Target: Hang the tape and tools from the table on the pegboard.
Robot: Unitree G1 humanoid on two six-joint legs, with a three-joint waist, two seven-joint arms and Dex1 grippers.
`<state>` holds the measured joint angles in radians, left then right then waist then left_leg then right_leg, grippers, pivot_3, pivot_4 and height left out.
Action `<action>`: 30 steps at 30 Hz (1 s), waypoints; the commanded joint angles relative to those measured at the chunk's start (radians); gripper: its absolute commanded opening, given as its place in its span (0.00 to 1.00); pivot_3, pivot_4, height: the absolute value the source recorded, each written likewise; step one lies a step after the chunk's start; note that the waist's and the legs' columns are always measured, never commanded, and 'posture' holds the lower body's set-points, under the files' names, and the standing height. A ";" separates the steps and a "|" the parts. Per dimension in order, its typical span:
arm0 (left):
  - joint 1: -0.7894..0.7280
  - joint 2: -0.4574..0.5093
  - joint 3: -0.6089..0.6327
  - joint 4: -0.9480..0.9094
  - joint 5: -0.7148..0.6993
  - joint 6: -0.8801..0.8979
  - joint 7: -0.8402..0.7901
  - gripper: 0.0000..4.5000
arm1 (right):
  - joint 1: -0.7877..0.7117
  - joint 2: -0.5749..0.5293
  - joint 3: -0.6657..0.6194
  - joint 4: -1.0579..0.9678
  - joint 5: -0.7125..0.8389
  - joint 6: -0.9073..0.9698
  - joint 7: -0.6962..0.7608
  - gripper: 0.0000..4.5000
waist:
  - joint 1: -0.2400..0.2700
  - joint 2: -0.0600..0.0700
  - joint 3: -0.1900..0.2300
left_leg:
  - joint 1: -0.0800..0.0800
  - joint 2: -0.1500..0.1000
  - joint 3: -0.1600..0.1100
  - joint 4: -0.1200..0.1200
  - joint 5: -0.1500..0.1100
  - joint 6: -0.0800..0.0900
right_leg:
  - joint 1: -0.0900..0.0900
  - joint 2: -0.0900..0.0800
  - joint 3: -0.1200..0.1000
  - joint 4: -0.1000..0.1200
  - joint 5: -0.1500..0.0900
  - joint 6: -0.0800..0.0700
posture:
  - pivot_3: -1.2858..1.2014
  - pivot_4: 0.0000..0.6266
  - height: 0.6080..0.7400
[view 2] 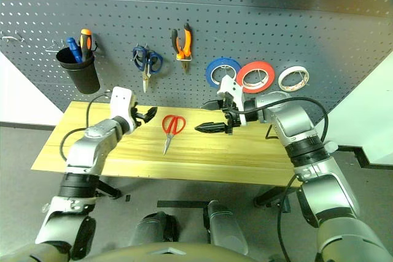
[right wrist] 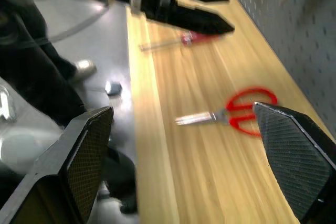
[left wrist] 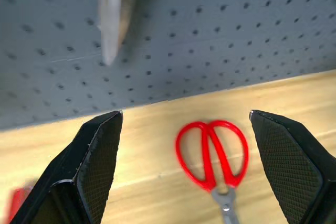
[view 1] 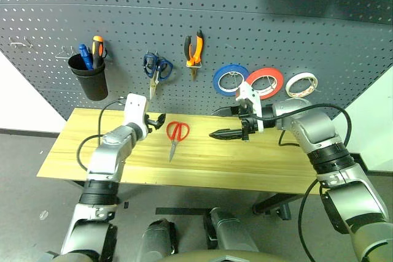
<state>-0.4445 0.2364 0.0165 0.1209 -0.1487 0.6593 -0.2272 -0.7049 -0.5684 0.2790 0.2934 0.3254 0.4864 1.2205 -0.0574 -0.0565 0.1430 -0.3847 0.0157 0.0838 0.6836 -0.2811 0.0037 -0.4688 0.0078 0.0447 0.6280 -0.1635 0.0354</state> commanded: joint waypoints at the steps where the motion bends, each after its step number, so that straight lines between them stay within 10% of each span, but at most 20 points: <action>1: -0.033 -0.048 -0.044 0.020 0.047 0.074 0.072 0.90 | -0.027 0.028 -0.013 0.063 -0.043 -0.067 -0.019 1.00 | -0.002 0.001 0.003 | 0.000 0.000 0.000 0.000 0.000 0.000 | 0.000 0.000 0.000 0.000 0.000 0.000 | 0.51 0.28 0.95; 11: -0.034 -0.123 -0.042 0.035 0.065 0.261 0.148 0.90 | -0.011 0.024 -0.032 0.082 -0.099 -0.071 -0.052 1.00 | -0.012 0.010 0.094 | 0.009 0.000 -0.001 0.000 0.000 0.000 | 0.007 0.000 0.003 0.001 -0.005 0.001 | 0.50 0.51 0.95; 30: -0.141 -0.140 -0.057 0.122 0.071 0.395 0.134 0.90 | 0.054 0.033 -0.075 -0.003 -0.128 0.016 -0.163 1.00 | -0.013 0.012 0.189 | -0.007 -0.001 -0.002 -0.001 0.000 0.000 | -0.007 -0.002 0.003 0.001 -0.005 0.008 | 0.48 0.63 0.95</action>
<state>-0.5825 0.1006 -0.0248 0.2350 -0.0762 1.0348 -0.0816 -0.6681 -0.5302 0.2221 0.3506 0.1806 0.4860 1.0582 -0.0706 -0.0448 0.3318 -0.3917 0.0149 0.0820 0.6830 -0.2816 0.0038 -0.4758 0.0056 0.0473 0.6286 -0.1685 0.0434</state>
